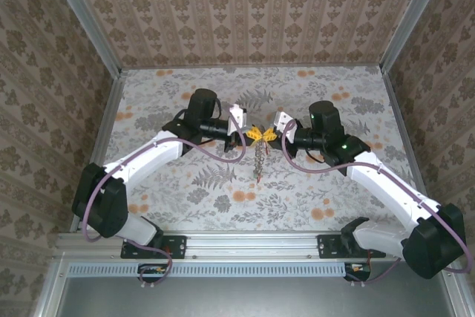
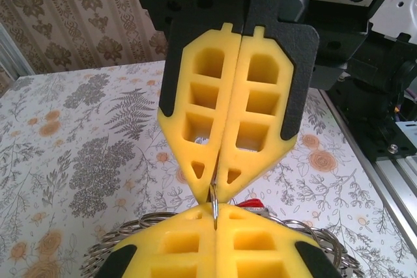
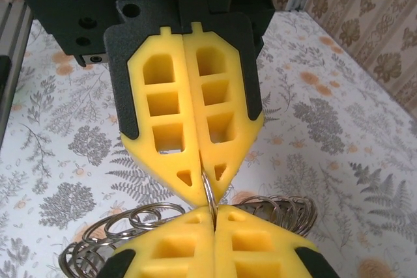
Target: Put the keys on the keyring
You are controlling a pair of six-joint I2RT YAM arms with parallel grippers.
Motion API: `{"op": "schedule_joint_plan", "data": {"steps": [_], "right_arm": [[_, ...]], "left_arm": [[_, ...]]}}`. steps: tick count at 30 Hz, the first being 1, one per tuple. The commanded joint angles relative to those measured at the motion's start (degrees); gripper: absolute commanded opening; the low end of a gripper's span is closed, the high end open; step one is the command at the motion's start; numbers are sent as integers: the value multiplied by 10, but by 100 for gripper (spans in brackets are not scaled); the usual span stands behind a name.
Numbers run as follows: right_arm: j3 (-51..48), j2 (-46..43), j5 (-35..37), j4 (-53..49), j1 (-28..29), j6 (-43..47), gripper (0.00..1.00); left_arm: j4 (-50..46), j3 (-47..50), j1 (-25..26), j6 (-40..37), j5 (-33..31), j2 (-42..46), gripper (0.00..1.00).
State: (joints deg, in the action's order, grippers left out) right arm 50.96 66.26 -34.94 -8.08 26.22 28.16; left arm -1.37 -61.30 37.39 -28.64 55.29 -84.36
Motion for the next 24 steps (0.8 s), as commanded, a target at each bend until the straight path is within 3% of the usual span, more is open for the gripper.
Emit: {"op": "schedule_joint_plan", "data": {"steps": [1,5,18,24], "right_arm": [[24,6,13,5,12,0,0],[33,-1,46,-31,17,20,0],[67,0,94,-96,44,40,0],[67,-6,100,-88,45,38,0]], "left_arm": [[0,-29,12,-17,30,9,3],[-51,-40,12,-45,-18,10,15],[-213,-113,30,-134,-101,-10,14],[-231,-117,33,-148,-122,-8,20]]}}
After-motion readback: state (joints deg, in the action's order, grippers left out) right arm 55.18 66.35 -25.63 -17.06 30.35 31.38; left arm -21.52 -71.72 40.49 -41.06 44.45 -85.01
